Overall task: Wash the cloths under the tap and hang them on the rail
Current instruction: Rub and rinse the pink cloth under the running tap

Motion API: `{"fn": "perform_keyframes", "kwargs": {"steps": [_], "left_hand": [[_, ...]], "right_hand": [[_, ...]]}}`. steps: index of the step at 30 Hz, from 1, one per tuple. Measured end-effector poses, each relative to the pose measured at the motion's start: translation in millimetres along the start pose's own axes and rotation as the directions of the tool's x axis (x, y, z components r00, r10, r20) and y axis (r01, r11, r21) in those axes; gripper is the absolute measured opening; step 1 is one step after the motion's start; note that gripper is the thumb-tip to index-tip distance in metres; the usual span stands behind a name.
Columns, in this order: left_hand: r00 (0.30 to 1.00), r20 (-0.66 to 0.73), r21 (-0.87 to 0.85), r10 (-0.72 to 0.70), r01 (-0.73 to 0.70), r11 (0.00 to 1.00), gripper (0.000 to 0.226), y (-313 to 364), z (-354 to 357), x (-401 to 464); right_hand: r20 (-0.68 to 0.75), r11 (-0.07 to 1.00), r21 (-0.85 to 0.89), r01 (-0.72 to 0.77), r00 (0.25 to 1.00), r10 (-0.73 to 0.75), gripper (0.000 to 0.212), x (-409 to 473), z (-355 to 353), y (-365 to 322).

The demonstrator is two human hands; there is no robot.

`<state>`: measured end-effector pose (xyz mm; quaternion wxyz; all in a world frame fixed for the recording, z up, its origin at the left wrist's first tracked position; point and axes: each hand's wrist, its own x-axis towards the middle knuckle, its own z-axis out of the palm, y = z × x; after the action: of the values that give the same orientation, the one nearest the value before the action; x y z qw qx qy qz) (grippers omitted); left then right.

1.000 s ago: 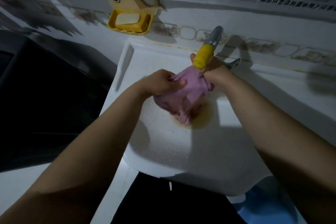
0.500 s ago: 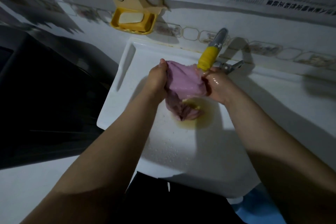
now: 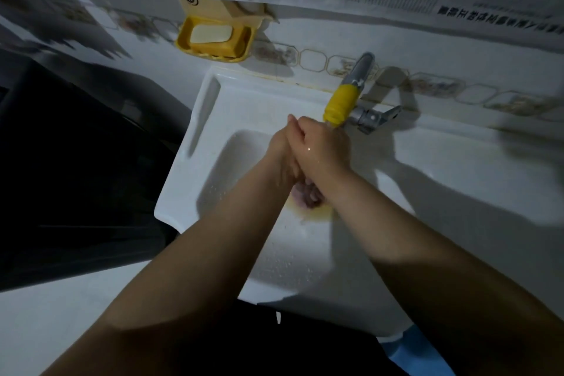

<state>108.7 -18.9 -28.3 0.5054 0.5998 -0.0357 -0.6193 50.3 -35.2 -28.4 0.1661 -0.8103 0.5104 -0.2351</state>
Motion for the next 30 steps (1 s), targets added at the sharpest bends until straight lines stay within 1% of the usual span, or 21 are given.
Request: {"fn": "perform_keyframes", "kwargs": {"steps": [1,2,3,4,5,7,8,9,11,12,13,14,16,18,20,22,24,26,27,28,30], "left_hand": [[0.998,0.06,-0.026,-0.016,0.018,0.999,0.039,-1.0,-1.0,2.4],[0.993,0.114,0.003,-0.043,0.043,0.999,0.043,-1.2,-1.3,1.7],[0.981,0.178,0.042,-0.076,0.07,0.997,0.049,0.2,-3.1,-1.9],[0.961,0.252,0.104,-0.115,0.091,0.99,0.054,0.8,-7.8,-1.8],[0.936,0.329,0.159,-0.124,0.075,0.985,0.058,3.0,-12.2,-3.2],[0.906,0.416,0.253,-0.072,-0.039,0.967,0.064,8.2,-31.9,2.6],[0.885,0.459,0.306,-0.077,-0.076,0.949,0.066,9.1,-41.1,5.6],[0.869,0.486,0.382,-0.089,-0.12,0.916,0.06,10.6,-48.5,7.5],[0.88,0.457,0.546,-0.129,-0.163,0.821,0.032,13.8,-56.8,7.5],[0.885,0.447,0.576,-0.129,-0.174,0.799,0.017,16.2,-59.1,6.0],[0.893,0.436,0.579,-0.11,-0.185,0.794,0.011,18.5,-61.5,5.1],[0.901,0.425,0.562,-0.087,-0.188,0.806,0.013,20.5,-63.7,4.7],[0.898,0.439,0.5,-0.034,-0.212,0.84,0.022,20.8,-65.7,3.4],[0.904,0.425,0.443,0.041,-0.247,0.862,0.029,18.5,-62.0,2.0],[0.934,0.339,0.37,0.116,-0.245,0.896,0.035,17.1,-55.2,-1.3],[0.959,0.216,0.342,0.184,-0.25,0.906,0.042,15.0,-47.2,-3.0],[0.963,0.115,0.384,0.244,-0.269,0.883,0.045,11.9,-38.7,-1.0],[0.956,0.023,0.389,0.294,-0.279,0.878,0.039,7.5,-27.0,-0.1],[0.966,-0.008,0.346,0.257,-0.238,0.908,0.037,4.5,-19.6,0.3],[0.975,-0.031,0.315,0.22,-0.199,0.928,0.037,1.8,-11.4,-0.2],[0.984,-0.075,0.295,0.162,-0.133,0.946,0.037,-6.0,1.9,1.5]], "right_hand": [[0.054,0.997,-0.038,-0.072,0.996,0.074,0.043,9.1,-0.6,5.0],[0.099,0.988,-0.043,-0.151,0.983,0.155,0.045,17.0,0.3,11.1],[0.165,0.967,-0.027,-0.252,0.953,0.253,0.047,26.4,0.7,18.3],[0.229,0.936,0.043,-0.349,0.915,0.331,0.045,36.5,-0.4,26.0],[0.298,0.893,0.114,-0.435,0.873,0.387,0.04,45.6,-1.3,34.1],[0.437,0.785,0.26,-0.563,0.793,0.424,0.017,56.9,-6.5,47.4],[0.532,0.687,0.345,-0.639,0.736,0.418,0.019,56.3,-13.6,48.1],[0.632,0.577,0.412,-0.705,0.677,0.376,0.025,54.1,-21.8,47.4],[0.759,0.471,0.477,-0.742,0.618,0.206,0.025,50.8,-34.7,47.9],[0.793,0.477,0.479,-0.737,0.596,0.126,0.022,47.9,-40.1,49.1],[0.816,0.492,0.468,-0.734,0.572,0.078,0.018,47.2,-44.0,49.8],[0.828,0.527,0.452,-0.719,0.558,0.051,0.014,46.2,-48.7,51.5],[0.805,0.66,0.391,-0.642,0.586,0.093,0.012,45.7,-50.5,54.7],[0.742,0.816,0.23,-0.53,0.638,0.205,0.02,46.0,-41.3,57.7],[0.651,0.886,0.068,-0.458,0.693,0.308,0.024,50.0,-34.0,54.5],[0.599,0.878,0.07,-0.474,0.724,0.343,0.023,48.2,-31.6,49.0],[0.545,0.829,0.213,-0.517,0.767,0.339,0.026,31.3,-34.3,32.8],[0.429,0.793,0.399,-0.46,0.858,0.282,0.041,9.6,-29.7,12.4],[0.38,0.805,0.43,-0.41,0.89,0.251,0.048,3.6,-25.1,7.5],[0.344,0.82,0.413,-0.395,0.902,0.261,0.049,4.2,-19.9,8.4],[0.303,0.801,0.372,-0.469,0.877,0.373,0.04,18.5,-13.2,17.2]]}}
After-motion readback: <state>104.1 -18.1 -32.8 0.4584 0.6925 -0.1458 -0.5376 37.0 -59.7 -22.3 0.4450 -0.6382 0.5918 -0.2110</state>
